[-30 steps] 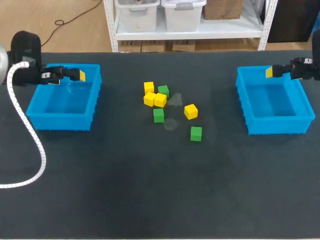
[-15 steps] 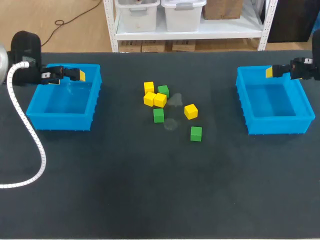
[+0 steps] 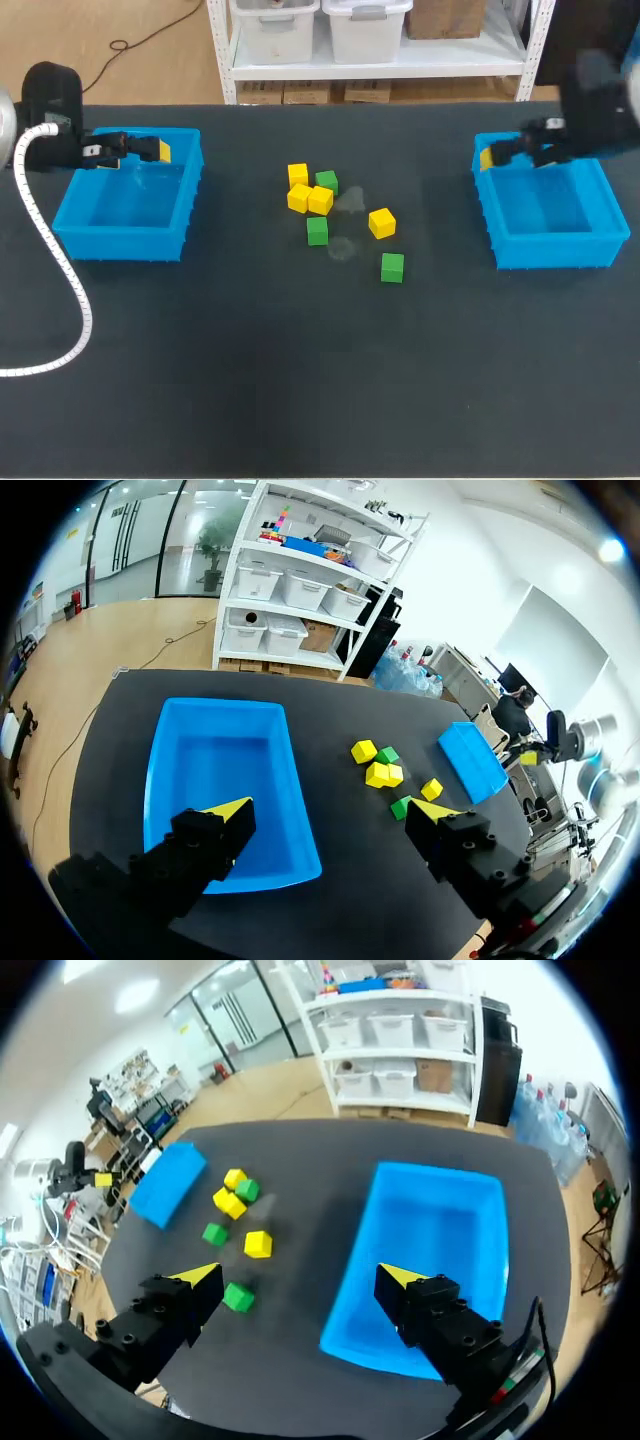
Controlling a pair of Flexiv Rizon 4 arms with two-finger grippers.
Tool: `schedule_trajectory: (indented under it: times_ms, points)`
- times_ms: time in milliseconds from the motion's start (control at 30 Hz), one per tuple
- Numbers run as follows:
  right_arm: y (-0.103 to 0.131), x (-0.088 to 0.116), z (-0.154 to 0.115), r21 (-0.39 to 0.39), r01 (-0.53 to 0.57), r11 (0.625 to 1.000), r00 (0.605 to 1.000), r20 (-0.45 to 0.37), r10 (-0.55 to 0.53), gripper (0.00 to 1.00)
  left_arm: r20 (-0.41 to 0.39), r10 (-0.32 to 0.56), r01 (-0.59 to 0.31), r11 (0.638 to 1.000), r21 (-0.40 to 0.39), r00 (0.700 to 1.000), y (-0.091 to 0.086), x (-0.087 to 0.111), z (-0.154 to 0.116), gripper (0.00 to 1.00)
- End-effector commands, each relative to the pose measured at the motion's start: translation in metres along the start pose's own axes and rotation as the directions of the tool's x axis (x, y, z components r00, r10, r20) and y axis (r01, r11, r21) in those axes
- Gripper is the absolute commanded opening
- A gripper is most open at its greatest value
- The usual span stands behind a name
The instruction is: Put the green cubes in the right bin and the yellow cubes in the left bin.
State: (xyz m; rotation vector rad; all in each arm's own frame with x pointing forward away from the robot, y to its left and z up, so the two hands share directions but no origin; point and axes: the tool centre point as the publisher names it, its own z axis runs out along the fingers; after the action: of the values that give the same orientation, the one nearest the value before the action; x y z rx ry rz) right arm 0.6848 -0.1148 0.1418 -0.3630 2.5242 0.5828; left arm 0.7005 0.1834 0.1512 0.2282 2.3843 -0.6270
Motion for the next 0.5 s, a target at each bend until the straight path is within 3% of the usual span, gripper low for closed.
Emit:
schedule_trajectory:
  times_ms: [33,233,500]
  points:
    - [0.022,-0.002,0.01,0.133,0.014,0.991,0.998,-0.061,-0.006,1.0,0.006,0.001,-0.001,1.0,0.007,1.0,0.001,0.001,0.0,1.0]
    - [0.049,0.01,0.035,0.167,0.056,0.984,0.991,-0.13,-0.035,1.0,0.006,0.001,-0.001,1.0,0.007,1.0,0.001,0.001,0.0,1.0]
    - [0.066,0.029,0.069,0.124,0.041,0.991,0.982,-0.185,-0.018,1.0,0.006,0.001,-0.001,1.0,0.007,1.0,0.001,0.001,0.0,1.0]
